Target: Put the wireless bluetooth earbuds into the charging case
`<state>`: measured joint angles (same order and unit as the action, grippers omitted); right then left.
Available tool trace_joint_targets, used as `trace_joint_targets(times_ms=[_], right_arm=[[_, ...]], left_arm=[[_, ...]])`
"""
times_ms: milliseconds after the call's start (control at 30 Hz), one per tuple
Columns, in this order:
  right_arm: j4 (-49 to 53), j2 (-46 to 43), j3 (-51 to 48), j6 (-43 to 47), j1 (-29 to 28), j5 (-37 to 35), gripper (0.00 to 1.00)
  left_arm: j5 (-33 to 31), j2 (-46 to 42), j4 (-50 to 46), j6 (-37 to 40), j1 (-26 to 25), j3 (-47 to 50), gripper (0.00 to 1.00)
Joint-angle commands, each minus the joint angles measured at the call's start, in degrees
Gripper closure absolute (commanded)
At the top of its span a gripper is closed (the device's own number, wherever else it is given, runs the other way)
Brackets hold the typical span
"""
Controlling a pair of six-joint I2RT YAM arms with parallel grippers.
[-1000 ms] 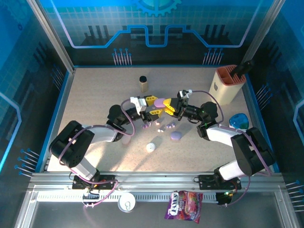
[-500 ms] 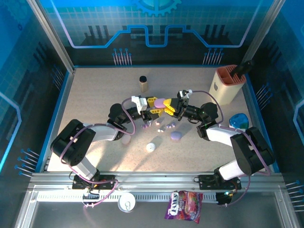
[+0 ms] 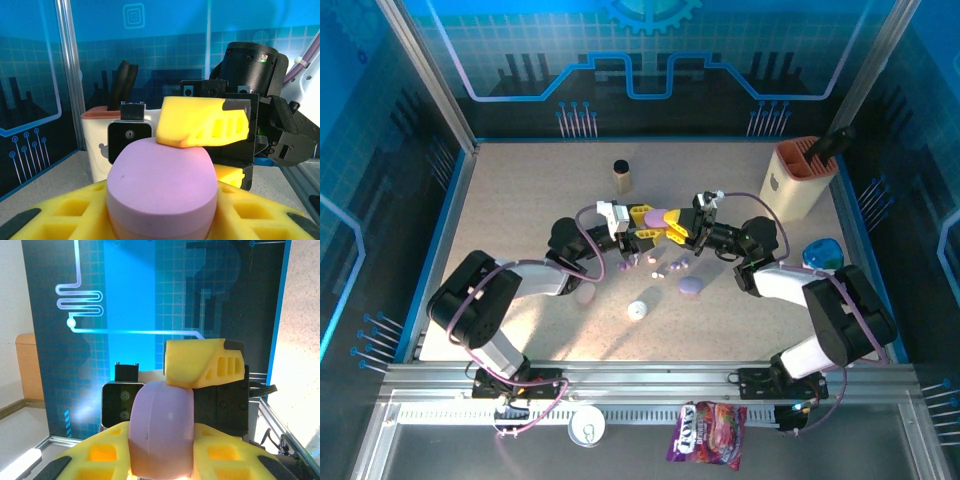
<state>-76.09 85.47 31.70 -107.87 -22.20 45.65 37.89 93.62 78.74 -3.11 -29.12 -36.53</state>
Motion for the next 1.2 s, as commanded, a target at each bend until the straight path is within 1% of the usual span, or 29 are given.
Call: trace_joint_targets(times_ms=[0,133,300,400,600,700,867,967,1000,1067,1100,1167], right_arm=[[-4.3,0.7,0.0,-0.9,-0.3,-0.4,0.93],[-4.6,0.8,-0.3,-1.2,-0.2,-0.5,0.93],[-5.4,1.0,-0.6,-1.5,-0.3,-0.8,0.93],[-5.4,0.9,-0.5,-1.5,-0.2,-0.9,0.93],[-5.4,0.8,-0.7,-0.9,-0.1,-0.9,0.93],[-5.3,0.9,-1.0,-0.9,-0.1,-0.9,0.93],[-5.0,1.1,-1.5,-0.6,-0.1,-1.0,0.93],[-4.9,1.1,-1.6,-0.4,-0.1,-0.9,0.92],[-4.6,1.1,-1.6,-0.3,-0.1,-1.0,0.92],[-3.8,0.9,-1.8,0.3,-0.1,-0.9,0.89],[-3.0,0.6,-1.9,0.8,-0.1,-0.9,0.83],[-1.5,-0.2,-2.1,2.1,0.1,-0.9,0.67]], left_arm=[[2.8,1.2,1.6,-1.0,-0.3,-2.1,0.54],[3.1,1.6,1.6,-1.2,-0.3,-2.4,0.56],[3.1,1.9,1.6,-1.1,-0.3,-2.4,0.54],[3.1,2.1,1.6,-1.1,-0.3,-2.3,0.52],[2.8,2.4,1.7,-1.5,-0.3,-2.4,0.52],[2.8,2.3,1.6,-1.7,-0.2,-2.4,0.55],[2.9,1.7,1.6,-1.8,-0.3,-2.4,0.56],[3.2,1.6,1.6,-2.2,-0.3,-2.6,0.63],[3.4,1.5,1.6,-2.3,-0.3,-2.7,0.63],[3.7,1.4,1.6,-2.5,-0.3,-2.7,0.64],[3.6,1.3,1.6,-2.7,-0.3,-2.7,0.64],[3.8,1.0,1.6,-2.9,-0.3,-2.5,0.64]])
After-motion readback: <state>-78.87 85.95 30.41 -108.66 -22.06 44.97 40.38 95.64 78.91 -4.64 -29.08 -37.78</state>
